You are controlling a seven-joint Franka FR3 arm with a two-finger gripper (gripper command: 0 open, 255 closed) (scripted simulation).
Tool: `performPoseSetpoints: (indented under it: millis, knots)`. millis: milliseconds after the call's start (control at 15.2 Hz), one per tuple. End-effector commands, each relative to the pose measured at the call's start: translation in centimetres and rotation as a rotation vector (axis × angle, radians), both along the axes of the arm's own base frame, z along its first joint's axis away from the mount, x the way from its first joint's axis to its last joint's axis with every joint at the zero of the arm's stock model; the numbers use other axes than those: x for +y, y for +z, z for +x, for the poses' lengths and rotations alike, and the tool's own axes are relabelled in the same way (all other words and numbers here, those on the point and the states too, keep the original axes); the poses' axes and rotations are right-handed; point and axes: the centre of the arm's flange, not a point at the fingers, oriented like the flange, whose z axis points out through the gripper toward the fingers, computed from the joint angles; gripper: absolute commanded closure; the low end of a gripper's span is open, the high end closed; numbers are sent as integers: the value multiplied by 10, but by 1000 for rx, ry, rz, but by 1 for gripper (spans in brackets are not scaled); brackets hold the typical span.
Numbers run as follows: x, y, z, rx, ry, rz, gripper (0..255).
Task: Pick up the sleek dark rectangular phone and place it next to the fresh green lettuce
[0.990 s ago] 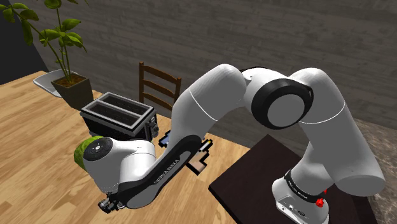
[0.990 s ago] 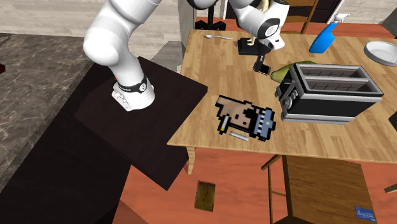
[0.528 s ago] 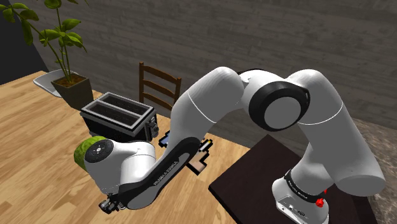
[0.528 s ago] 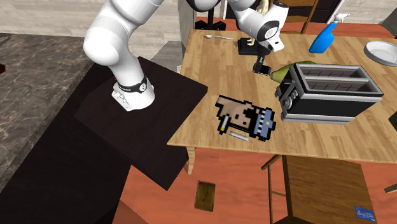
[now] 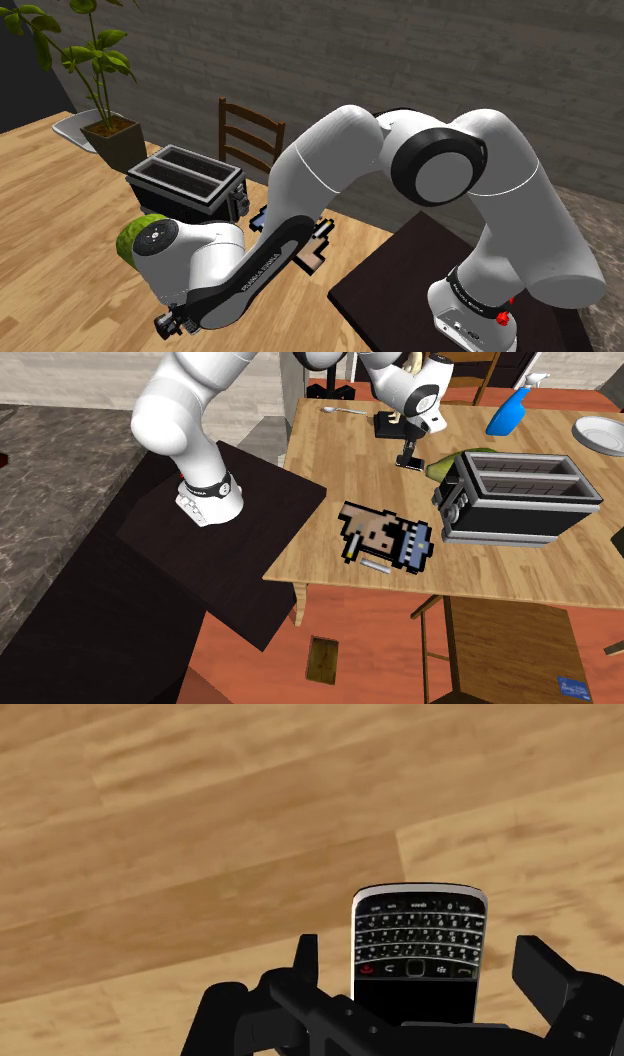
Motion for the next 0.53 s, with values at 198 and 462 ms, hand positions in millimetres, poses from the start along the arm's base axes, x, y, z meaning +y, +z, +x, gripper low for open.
performPoseSetpoints:
  millis: [198, 462]
  knots:
    - [-1, 50, 0, 0, 0, 0, 0]
    - [-1, 50, 0, 0, 0, 0, 0]
